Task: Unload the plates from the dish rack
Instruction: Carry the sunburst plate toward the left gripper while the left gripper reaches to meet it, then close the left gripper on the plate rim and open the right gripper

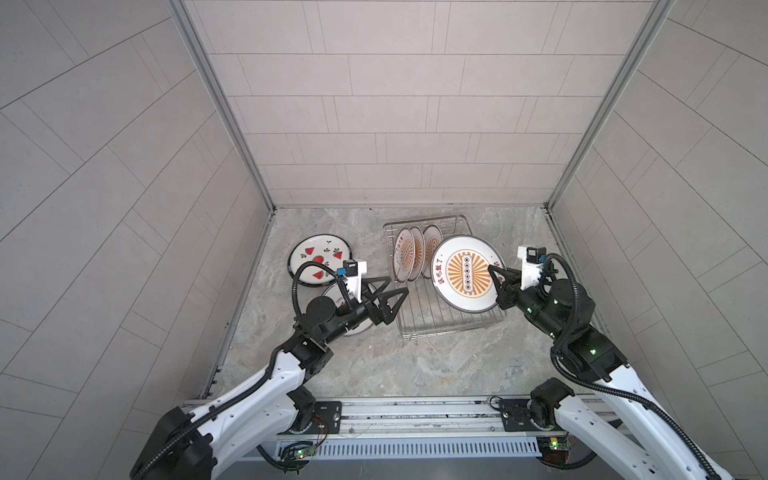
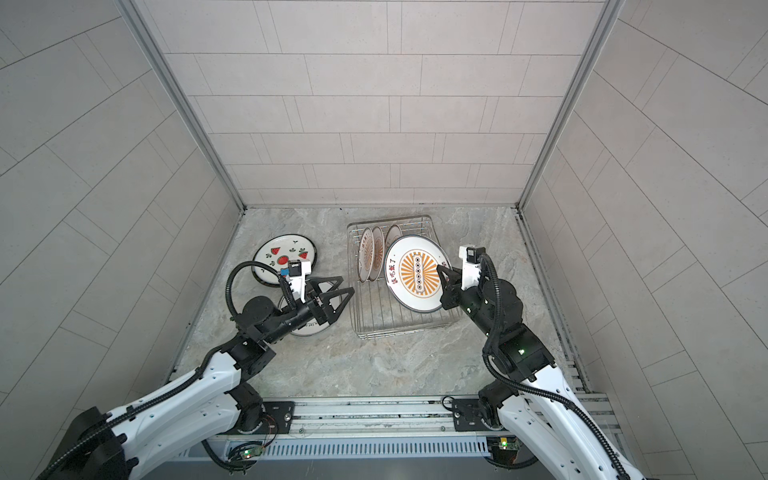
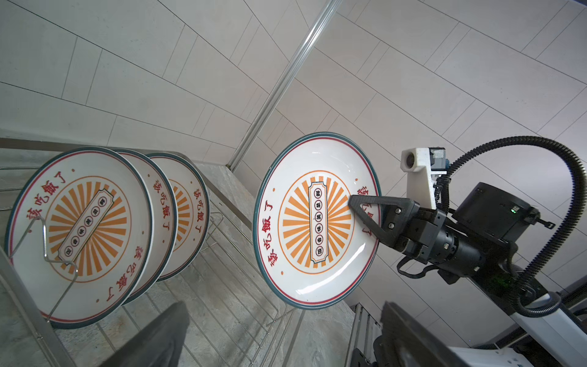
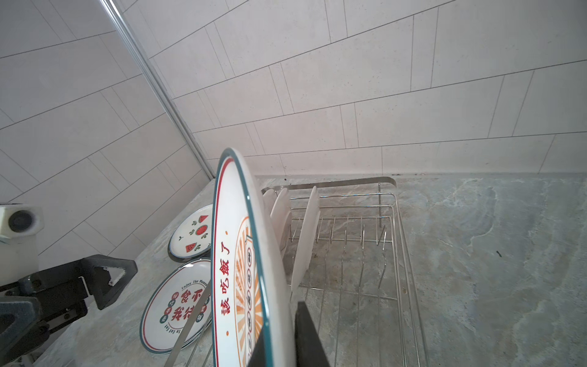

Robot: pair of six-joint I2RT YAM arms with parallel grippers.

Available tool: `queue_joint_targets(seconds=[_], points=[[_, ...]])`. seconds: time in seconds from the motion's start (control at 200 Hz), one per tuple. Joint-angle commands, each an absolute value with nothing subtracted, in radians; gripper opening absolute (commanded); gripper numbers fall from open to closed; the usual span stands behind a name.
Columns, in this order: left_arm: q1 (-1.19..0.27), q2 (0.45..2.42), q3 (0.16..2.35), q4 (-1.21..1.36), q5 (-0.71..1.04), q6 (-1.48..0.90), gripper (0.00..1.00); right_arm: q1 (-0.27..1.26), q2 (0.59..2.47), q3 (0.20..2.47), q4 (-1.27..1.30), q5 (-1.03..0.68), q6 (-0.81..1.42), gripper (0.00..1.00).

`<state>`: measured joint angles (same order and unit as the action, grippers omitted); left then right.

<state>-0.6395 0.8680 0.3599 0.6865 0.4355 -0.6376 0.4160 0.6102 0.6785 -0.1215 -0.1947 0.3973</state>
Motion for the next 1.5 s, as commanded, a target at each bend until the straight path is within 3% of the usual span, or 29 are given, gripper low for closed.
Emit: queue_joint_targets(seconds=[0.0, 0.616, 0.711, 0.766, 0.811, 1.066, 1.306, 1.491], points=[[-0.65, 0.881, 0.383, 0.74, 0.506, -0.603, 1.0, 0.413, 0.596, 0.671, -0.005, -0.294, 0.408, 0.1], [-0.692, 0.957, 0.387, 0.919, 0.599, -0.589, 0.97, 0.415, 0.589, 0.626, 0.166, -0.572, 0.422, 0.09], [-0.707, 0.973, 0.394, 0.94, 0.613, -0.592, 0.89, 0.414, 0.588, 0.596, 0.181, -0.596, 0.425, 0.09], [-0.716, 0.984, 0.401, 0.94, 0.619, -0.588, 0.71, 0.416, 0.587, 0.592, 0.196, -0.616, 0.431, 0.09], [-0.721, 0.993, 0.408, 0.94, 0.625, -0.588, 0.63, 0.416, 0.587, 0.59, 0.205, -0.63, 0.437, 0.09], [-0.741, 1.016, 0.419, 0.949, 0.625, -0.594, 0.38, 0.426, 0.593, 0.589, 0.212, -0.637, 0.433, 0.09], [-0.757, 1.056, 0.443, 0.946, 0.647, -0.616, 0.24, 0.436, 0.615, 0.593, 0.209, -0.64, 0.425, 0.09], [-0.762, 1.068, 0.448, 0.953, 0.66, -0.626, 0.18, 0.438, 0.617, 0.594, 0.203, -0.63, 0.419, 0.09]])
